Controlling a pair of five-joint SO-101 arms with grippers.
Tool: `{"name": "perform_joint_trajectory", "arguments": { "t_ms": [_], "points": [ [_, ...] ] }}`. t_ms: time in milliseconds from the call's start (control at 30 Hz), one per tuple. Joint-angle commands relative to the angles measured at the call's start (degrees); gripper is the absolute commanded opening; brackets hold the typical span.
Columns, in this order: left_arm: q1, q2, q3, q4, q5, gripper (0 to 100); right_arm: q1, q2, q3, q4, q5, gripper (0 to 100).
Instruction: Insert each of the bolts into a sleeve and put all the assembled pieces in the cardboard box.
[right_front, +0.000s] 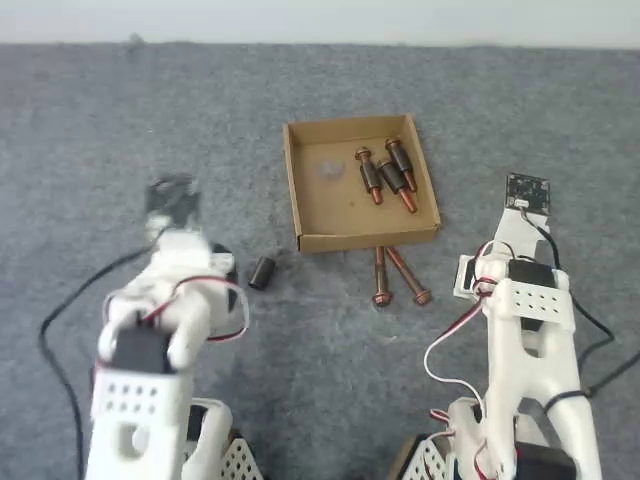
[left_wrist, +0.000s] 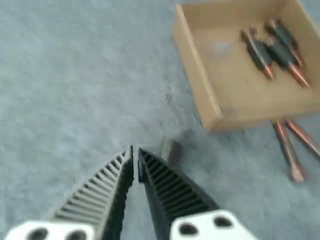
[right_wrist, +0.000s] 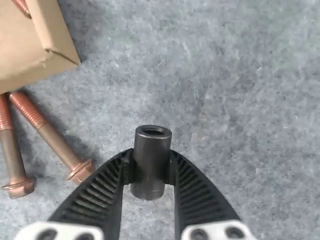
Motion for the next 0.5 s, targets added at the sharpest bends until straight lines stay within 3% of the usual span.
{"name": "perform_joint_trajectory", "arguments": {
  "t_ms": [0,167,467],
  "points": [
    [9.9,14.2,-10.2,3.1,1.0,1,0.8,-2.8,-0.2,-0.8,-0.5,0.7],
    [21.7,23.0,-13.5,-0.4,10.7,1,3.5,-2.8,-0.2,-1.7,-0.4,0.7],
    [32.3,34.4,-11.5,-21.6,23.3,1,5.5,-2.7,-0.1,-2.6,-0.4,0.7]
  ]
}}
